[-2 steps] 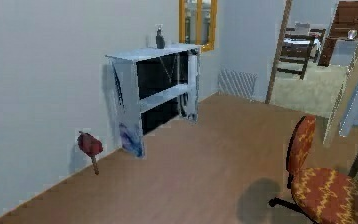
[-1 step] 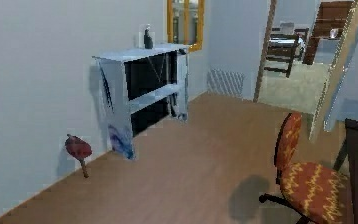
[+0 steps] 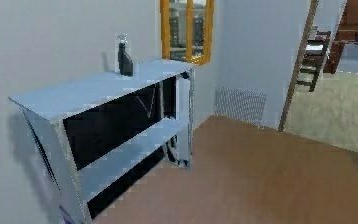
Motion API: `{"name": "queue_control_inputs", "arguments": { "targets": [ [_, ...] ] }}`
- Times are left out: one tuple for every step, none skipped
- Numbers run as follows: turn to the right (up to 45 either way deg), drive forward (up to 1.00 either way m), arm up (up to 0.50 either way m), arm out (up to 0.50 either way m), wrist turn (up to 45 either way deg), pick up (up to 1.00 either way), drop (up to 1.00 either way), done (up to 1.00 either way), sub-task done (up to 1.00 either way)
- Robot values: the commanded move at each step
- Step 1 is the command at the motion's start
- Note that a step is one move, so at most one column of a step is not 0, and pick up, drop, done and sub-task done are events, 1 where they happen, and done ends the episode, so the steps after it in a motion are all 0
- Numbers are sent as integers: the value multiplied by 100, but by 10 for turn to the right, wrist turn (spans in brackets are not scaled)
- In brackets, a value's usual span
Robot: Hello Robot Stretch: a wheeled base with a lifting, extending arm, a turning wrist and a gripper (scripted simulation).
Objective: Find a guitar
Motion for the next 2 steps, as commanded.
{"name": "queue_control_inputs", "arguments": {
  "targets": [
    [120, 0, 0, 0, 0, 0, 0, 0, 0],
    [0, 10, 0, 0, 0, 0, 0, 0, 0]
  ]
}}
